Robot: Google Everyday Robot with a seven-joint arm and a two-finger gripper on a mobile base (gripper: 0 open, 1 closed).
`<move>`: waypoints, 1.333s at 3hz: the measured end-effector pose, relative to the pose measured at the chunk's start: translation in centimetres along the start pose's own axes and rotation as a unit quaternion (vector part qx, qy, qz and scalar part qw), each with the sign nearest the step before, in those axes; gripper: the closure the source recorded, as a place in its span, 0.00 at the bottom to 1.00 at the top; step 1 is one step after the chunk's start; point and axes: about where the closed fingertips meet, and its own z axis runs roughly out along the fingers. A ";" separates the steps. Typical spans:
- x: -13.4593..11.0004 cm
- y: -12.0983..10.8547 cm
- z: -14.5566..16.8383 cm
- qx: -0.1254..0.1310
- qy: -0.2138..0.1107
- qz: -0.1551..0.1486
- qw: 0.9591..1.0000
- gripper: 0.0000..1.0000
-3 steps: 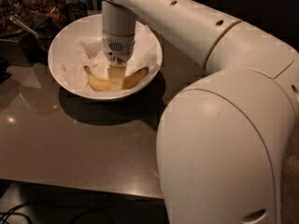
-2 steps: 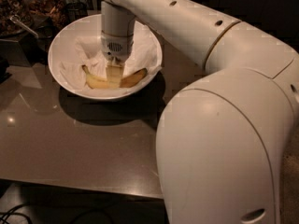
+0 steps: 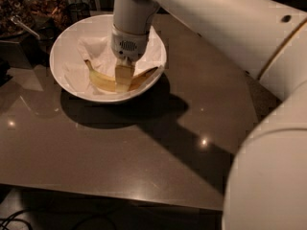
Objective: Pick banana from white bowl
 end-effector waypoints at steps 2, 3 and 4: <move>1.4 7.3 -7.5 0.059 -0.035 -0.020 0.997 1.00; 2.6 12.5 -10.1 0.073 -0.045 -0.052 0.995 1.00; 2.6 12.5 -10.1 0.073 -0.045 -0.053 0.995 1.00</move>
Offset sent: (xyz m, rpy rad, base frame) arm -0.1104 -0.0456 0.1111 0.0881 -0.1796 0.0271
